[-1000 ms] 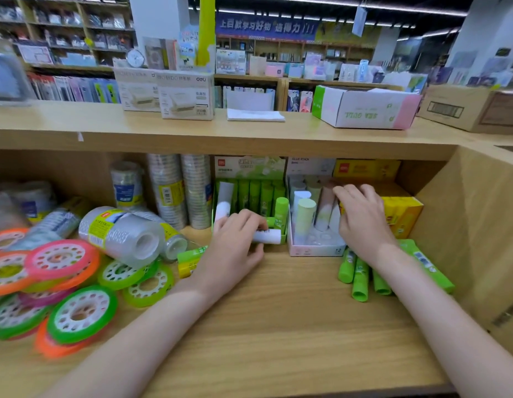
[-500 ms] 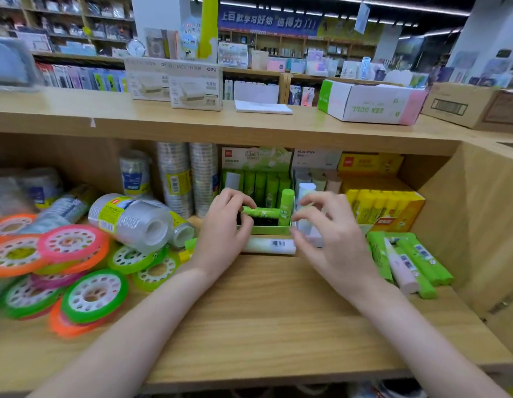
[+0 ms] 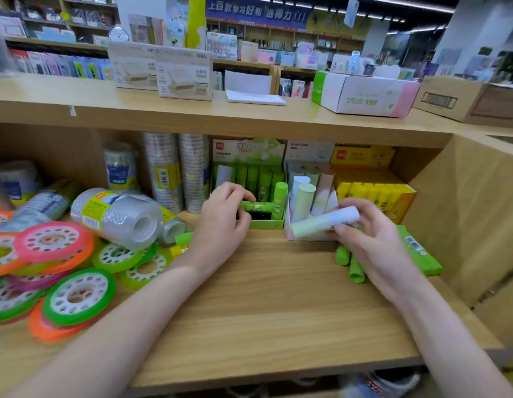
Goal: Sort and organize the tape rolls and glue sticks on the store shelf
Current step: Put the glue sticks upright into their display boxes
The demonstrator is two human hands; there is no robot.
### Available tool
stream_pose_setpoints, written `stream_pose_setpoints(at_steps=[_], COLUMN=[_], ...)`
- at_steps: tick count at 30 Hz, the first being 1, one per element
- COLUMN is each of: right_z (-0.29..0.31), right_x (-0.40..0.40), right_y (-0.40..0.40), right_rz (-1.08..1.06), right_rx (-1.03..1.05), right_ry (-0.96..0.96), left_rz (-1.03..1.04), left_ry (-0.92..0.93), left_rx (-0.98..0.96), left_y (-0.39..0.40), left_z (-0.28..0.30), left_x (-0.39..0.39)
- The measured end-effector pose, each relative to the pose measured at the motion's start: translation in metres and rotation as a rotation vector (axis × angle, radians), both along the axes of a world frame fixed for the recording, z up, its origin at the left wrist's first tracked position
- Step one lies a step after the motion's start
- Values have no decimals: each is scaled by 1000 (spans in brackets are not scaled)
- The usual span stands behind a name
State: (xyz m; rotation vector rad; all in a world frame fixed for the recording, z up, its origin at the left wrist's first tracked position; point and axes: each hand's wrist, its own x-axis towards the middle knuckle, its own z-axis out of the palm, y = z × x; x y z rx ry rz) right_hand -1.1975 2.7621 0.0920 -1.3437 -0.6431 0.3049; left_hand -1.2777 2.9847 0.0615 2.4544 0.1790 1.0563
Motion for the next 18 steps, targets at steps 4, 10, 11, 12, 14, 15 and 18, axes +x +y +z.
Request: stream_pose_setpoints(at_steps=[4,10,11,12,14,15,18], right_z=[9,15,17,19,21,22,19], right_x=[6,14,16,17,18,19,19], right_y=[-8,-2,1,4,10,11,16], right_rz=[76,-17,-48,-83,-196,-278,-397], right_rx=[339,351,360,360,264,160,-99], right_ry=[406,453,455,442,276,115,-341], left_rz=[33,112,113,116,125,130,134], left_ry=[63,202,206,209,220,227,231], left_rx=[139,338,337,336,348,354,352], left_y=[0,-1,-2,-3,-4,-4,-3], left_z=[-5,-9,-9,-8,-8,-8,-8], left_x=[3,3,3,2,2,2,2])
